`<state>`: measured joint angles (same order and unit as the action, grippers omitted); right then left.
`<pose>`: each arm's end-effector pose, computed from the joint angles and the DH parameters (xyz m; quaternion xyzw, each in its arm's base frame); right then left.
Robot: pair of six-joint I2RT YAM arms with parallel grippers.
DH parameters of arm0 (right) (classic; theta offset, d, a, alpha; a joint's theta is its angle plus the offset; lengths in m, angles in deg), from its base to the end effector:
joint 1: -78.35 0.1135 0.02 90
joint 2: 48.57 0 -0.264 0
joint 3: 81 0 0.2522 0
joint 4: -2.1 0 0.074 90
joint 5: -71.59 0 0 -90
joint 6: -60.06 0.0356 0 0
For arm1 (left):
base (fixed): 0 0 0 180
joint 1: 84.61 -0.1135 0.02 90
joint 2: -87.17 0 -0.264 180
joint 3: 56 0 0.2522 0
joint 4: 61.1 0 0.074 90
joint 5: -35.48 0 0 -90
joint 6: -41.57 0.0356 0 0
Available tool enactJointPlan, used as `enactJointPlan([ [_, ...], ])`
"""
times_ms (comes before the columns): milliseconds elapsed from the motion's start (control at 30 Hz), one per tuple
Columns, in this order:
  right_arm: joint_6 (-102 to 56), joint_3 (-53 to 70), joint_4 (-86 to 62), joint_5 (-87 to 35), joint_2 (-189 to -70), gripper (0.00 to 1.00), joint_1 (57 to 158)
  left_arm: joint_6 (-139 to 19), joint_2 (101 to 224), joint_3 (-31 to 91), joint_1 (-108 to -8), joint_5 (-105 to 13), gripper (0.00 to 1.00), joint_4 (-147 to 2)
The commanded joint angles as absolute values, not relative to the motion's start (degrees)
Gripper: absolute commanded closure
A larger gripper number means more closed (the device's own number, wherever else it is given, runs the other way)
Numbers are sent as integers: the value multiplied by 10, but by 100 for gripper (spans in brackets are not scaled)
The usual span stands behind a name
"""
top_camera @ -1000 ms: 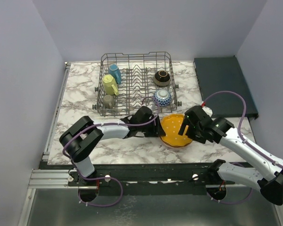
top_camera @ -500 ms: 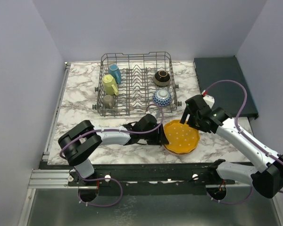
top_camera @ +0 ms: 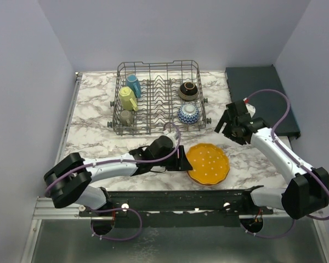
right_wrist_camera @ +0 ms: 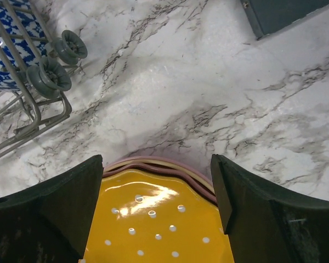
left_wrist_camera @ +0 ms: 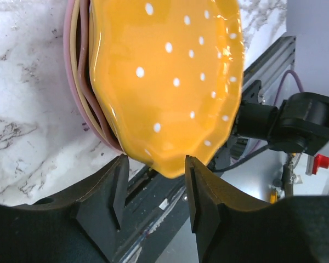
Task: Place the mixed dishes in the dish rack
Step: Move the plate to the center of the board.
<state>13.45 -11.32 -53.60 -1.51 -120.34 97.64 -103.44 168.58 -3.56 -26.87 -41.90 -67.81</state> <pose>0.2366 0.0718 0.2636 0.2383 0.9209 0.0221 0.3078 0.1480 -0.2490 0.1890 0.0712 0.8829 -0.4319 0.1698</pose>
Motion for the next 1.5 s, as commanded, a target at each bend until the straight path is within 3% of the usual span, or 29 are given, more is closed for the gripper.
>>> enactJointPlan([
  [0, 138, -144, -498, -56, -1216, 14, 972, -1024, 1630, -61, -266, -438, 49, -696],
  [500, 200, -221, -458, -53, -1272, 12, 966, -996, 1490, -67, -266, -504, 37, -821],
  [933, 225, -232, -422, -91, -1327, 11, 960, -1006, 1451, -91, -267, -514, 35, -834],
  [1467, 230, -325, -366, -251, -1263, 12, 975, -984, 1451, -78, -282, -523, 31, -845],
])
